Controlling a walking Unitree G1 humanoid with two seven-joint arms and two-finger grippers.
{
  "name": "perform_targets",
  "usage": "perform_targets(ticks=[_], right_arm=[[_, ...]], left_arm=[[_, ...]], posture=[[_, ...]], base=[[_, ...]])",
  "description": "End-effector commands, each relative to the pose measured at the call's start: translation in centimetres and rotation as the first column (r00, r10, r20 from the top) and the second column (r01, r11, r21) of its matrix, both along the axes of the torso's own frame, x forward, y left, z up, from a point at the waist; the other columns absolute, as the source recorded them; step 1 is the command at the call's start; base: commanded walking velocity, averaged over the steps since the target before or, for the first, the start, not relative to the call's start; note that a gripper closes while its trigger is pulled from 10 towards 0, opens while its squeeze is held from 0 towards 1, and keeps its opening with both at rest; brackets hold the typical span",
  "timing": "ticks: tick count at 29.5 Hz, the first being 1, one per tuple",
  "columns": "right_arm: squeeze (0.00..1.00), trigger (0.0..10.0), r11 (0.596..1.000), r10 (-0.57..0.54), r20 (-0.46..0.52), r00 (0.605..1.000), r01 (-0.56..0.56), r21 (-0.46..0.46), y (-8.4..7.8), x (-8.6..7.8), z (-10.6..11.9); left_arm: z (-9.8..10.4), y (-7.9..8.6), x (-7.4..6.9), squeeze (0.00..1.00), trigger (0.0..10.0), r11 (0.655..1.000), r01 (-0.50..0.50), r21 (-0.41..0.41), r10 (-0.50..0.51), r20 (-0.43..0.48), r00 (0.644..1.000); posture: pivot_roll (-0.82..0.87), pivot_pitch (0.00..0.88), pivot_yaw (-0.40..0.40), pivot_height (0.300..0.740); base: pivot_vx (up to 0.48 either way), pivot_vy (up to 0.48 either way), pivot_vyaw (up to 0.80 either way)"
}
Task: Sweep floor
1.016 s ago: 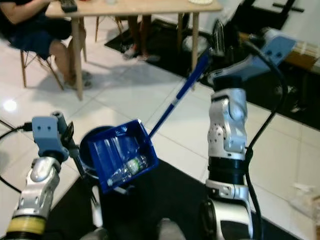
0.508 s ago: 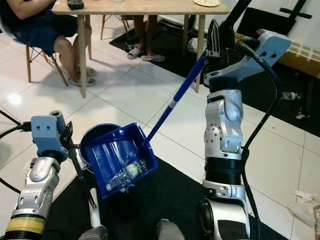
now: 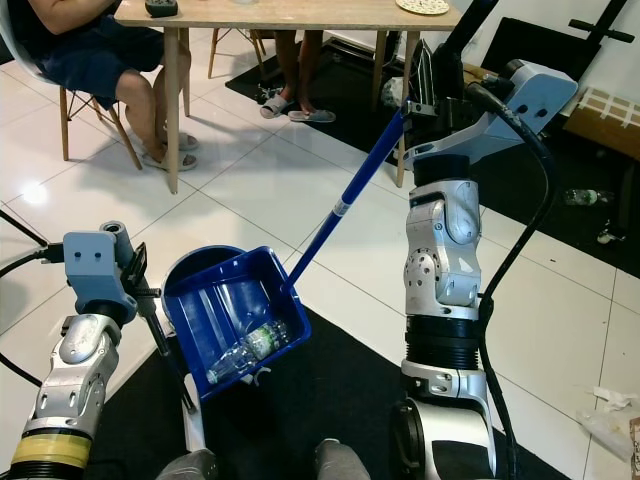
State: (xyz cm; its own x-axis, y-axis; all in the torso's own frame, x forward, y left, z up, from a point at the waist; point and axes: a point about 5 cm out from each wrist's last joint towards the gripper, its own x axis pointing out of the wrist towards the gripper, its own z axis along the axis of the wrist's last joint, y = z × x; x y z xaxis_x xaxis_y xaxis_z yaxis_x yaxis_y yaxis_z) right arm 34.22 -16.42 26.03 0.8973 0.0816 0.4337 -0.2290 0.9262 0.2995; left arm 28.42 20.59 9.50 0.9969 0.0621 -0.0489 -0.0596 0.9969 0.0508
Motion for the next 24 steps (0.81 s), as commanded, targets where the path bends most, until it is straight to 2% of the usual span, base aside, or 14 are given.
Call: perform_targets(ticks=[1,24], right_arm=[[0.0,10.0,1.0,0.008,0.046,0.999,-0.009,0.021,0.19,-0.44,0.84],[0.0,10.0,1.0,0.009,0.038,0.999,-0.01,0.022,0.24,-0.41,0.62]], left_arm=[[0.38,0.03,0.16,0.0,10.0,1.0,0.001,0.022,-0.002,0.018,1.0],[0.38,0.15,0.16,0.0,10.0,1.0,-0.003,0.025,0.003,0.016,1.0]], posture=[[0.11,0.047,-0.005,0.74],[0.11,0.048,-0.004,0.74]], base=[[0.435,0.0,0.0],[0.444,0.0,0.0]])
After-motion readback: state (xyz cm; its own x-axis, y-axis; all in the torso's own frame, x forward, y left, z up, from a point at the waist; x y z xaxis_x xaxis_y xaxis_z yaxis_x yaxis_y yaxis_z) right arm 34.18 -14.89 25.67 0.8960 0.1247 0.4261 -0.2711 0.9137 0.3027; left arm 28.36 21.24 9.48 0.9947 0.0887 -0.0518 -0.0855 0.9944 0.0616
